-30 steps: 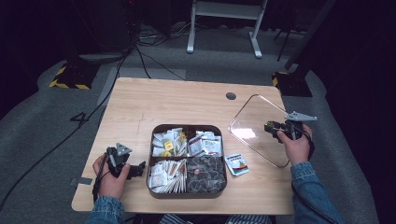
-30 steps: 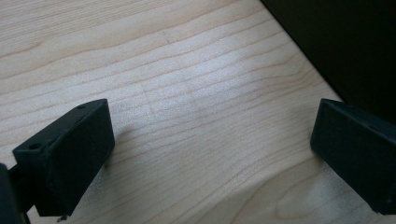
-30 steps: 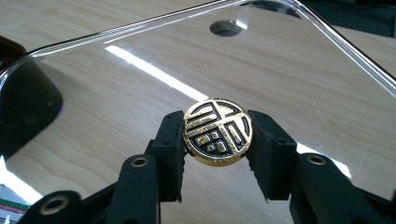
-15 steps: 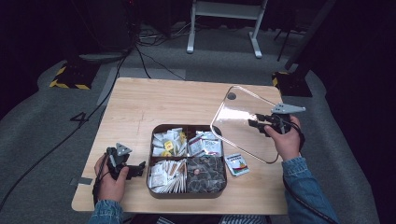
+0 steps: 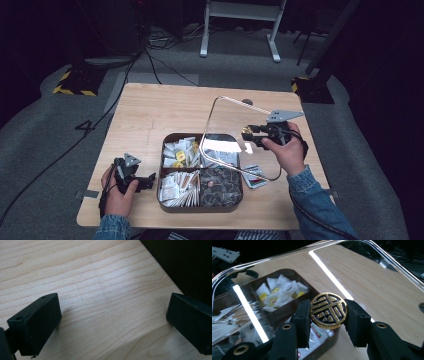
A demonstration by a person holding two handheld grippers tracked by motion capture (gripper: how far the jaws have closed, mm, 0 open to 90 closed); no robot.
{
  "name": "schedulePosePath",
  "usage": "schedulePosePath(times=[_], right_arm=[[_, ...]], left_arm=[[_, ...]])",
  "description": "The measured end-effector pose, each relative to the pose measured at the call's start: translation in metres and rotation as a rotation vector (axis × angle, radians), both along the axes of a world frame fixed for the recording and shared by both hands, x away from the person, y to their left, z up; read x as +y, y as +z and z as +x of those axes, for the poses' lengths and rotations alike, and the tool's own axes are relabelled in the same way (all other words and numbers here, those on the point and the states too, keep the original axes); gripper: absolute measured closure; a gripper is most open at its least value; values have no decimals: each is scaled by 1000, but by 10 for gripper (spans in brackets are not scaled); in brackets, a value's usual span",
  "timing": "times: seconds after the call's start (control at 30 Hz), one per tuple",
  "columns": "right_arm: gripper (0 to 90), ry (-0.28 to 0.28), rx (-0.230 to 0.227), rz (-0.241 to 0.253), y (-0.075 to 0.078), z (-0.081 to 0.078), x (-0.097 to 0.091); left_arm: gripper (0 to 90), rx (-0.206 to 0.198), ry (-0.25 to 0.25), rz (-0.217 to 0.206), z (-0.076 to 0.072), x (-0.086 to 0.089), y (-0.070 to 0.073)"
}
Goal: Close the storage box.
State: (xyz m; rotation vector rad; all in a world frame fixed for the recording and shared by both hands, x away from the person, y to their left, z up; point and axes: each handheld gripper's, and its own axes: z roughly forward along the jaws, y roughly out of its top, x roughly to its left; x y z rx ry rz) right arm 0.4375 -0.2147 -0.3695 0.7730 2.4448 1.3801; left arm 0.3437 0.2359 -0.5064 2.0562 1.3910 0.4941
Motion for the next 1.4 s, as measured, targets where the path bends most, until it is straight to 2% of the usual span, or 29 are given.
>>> schedulePosePath(times=[0.2,0.37,0.53,0.7,1.0,1.4], right_arm=[[587,68,0,-46,1,-8,30],[587,115,4,-53,-1,-14,52],[587,139,15,-48,-4,-17,68],[588,178,18,-53,-5,-23,82],[587,225,31,-91,-18,-30,104],[587,255,10,-145,-40,-36,123]], left_arm=[[1,0,-1,0,0,0,0],[0,0,-5,-1,2,0,0],[0,-3,-12,1,4,0,0],[0,-1,-9,1,6,0,0],[0,-1,-9,1,6,0,0],[1,-1,-9,0,6,0,0]])
